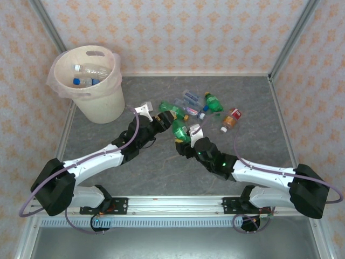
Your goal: Put the plastic bottles in the bin
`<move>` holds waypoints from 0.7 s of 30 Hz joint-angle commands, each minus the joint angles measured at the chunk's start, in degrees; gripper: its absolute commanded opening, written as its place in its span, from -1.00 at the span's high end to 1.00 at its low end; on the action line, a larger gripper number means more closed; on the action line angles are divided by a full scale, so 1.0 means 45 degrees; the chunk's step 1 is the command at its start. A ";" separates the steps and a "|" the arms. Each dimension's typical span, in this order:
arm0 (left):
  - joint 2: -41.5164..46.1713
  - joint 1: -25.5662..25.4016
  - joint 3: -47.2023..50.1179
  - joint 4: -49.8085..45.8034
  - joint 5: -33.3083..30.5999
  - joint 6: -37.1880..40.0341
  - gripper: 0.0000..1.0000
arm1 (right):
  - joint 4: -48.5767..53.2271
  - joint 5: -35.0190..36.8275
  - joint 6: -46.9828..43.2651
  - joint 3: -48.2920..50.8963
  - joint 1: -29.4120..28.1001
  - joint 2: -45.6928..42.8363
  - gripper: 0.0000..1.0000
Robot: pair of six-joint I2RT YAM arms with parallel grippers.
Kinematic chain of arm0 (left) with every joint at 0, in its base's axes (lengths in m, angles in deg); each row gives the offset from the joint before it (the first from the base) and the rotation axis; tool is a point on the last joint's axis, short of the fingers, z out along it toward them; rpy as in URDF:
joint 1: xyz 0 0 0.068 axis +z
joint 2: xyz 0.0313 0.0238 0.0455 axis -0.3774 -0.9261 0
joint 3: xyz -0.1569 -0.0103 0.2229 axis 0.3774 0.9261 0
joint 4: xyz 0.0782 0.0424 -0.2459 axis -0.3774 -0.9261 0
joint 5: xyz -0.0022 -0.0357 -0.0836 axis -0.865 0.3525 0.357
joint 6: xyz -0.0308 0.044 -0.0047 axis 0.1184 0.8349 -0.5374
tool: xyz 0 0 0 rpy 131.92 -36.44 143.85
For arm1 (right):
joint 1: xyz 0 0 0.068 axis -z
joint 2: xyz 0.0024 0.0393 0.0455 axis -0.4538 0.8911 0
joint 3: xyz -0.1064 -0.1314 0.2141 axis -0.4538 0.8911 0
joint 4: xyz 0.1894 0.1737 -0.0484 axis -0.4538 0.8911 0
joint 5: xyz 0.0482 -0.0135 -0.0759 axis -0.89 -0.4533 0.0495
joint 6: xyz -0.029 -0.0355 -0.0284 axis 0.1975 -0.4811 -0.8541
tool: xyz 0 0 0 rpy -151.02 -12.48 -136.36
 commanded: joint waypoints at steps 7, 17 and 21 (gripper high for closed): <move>-0.0785 0.0100 -0.0326 0.1686 0.1924 -0.0512 -0.15 | -0.0602 0.0719 -0.0258 0.0181 -0.0117 -0.0189 -0.28; -0.0750 0.0105 -0.0224 0.1882 0.2102 -0.0493 0.42 | -0.0639 0.0852 -0.0216 0.0235 -0.0118 -0.0123 -0.29; -0.0520 0.0110 -0.0317 0.1699 0.2007 -0.0296 0.52 | -0.0718 0.0979 -0.0108 0.0257 -0.0106 -0.0190 -0.43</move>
